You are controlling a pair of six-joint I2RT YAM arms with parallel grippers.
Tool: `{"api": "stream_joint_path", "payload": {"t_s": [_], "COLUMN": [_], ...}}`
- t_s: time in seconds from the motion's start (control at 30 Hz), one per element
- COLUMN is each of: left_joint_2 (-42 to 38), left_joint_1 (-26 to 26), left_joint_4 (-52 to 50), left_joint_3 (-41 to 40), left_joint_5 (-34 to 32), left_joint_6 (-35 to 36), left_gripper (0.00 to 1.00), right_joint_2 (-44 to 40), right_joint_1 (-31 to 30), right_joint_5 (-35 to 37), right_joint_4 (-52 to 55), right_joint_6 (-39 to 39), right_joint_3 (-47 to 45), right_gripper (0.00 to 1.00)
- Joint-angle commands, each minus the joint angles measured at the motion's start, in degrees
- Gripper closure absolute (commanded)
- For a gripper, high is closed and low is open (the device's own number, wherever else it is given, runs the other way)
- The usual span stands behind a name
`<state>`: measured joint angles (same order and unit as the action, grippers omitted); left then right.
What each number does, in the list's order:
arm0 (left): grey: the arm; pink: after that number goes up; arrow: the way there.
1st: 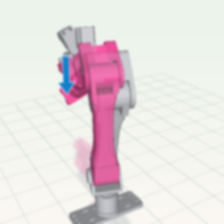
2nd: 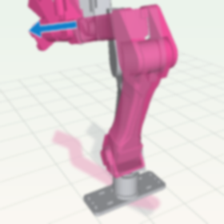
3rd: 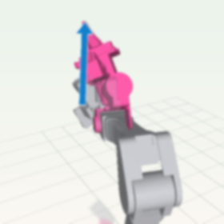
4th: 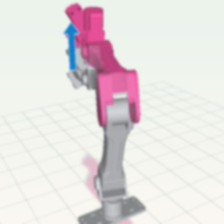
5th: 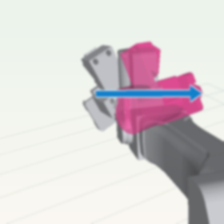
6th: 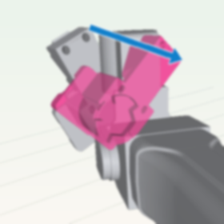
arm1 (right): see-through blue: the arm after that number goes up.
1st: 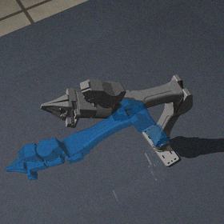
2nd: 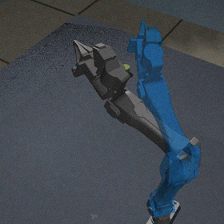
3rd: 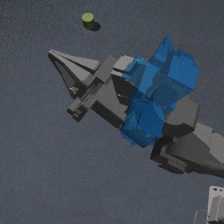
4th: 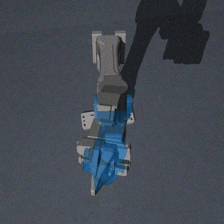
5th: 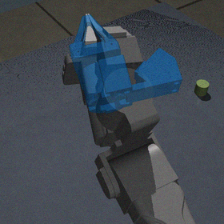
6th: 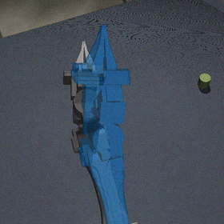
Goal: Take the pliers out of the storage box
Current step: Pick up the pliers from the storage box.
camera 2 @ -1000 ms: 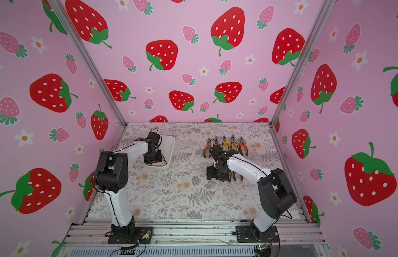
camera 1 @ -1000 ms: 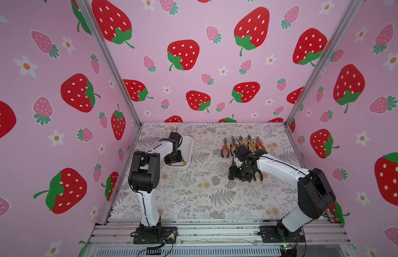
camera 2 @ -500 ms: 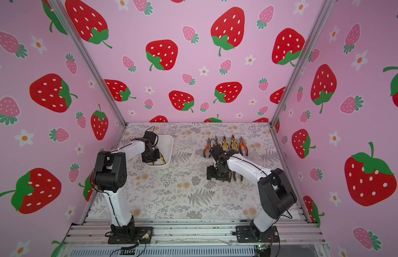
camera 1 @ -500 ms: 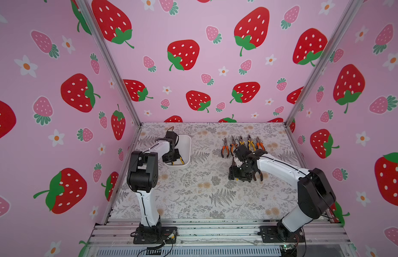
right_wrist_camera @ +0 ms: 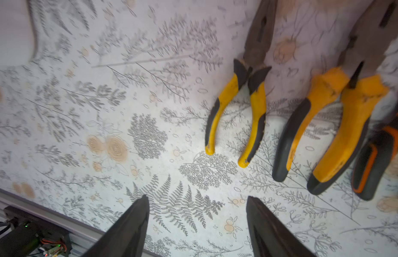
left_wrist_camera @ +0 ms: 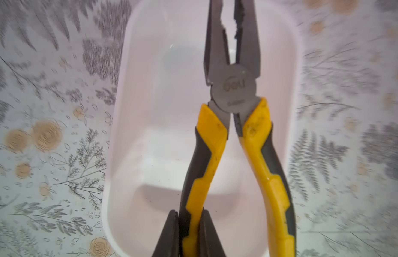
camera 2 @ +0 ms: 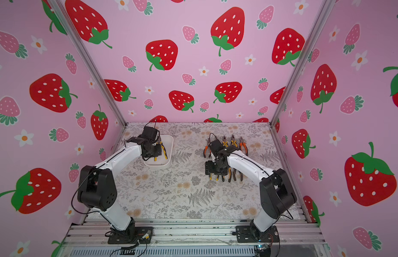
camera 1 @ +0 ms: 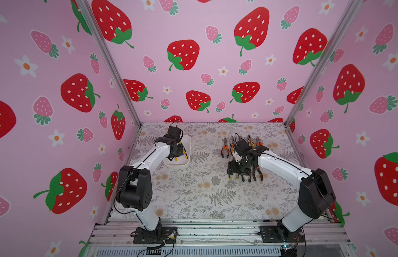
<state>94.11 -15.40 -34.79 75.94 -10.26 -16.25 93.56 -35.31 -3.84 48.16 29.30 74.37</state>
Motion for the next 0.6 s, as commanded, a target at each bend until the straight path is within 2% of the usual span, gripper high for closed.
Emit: {"api": "stream_joint_path", "payload": {"t_s": [0.0,0.17,0.33,0.43,0.57], "left_joint_2": [-7.21,-16.54,-18.88,-18.57,-17.01], "left_joint_1": [-6.74,-19.37,-25.14,-28.28,-31.23], "left_joint_4": [5.01,16.68,20.65,22.83,25.52], "left_joint_3": [-1.18,-12.1,-16.89,-18.01,-18.21], "left_joint_5": [-9.63,-20.94,-25.3,-27.82,-31.8], "left_joint_6": [6.93,14.74,15.64,17.35,19.76], "left_gripper": [1.0,1.0,1.0,1.0,1.0], "right_joint_2": [0.55,8.76,20.6,24.54,29.58], "right_joint_1": [0.15,0.87,3.85,4.87,5.38], "right_joint_5": [-2.1,-0.39,-7.43,-12.02,-16.02], "right_joint_4": [2.59,13.8,25.91,27.85,31.39], "right_joint_6": [-1.19,-0.99,2.69,4.55,5.86], "right_joint_3": [8.61,31.65,59.13,68.51,75.25], "right_gripper": [0.26,0.23,0.22,0.21,0.22]}}
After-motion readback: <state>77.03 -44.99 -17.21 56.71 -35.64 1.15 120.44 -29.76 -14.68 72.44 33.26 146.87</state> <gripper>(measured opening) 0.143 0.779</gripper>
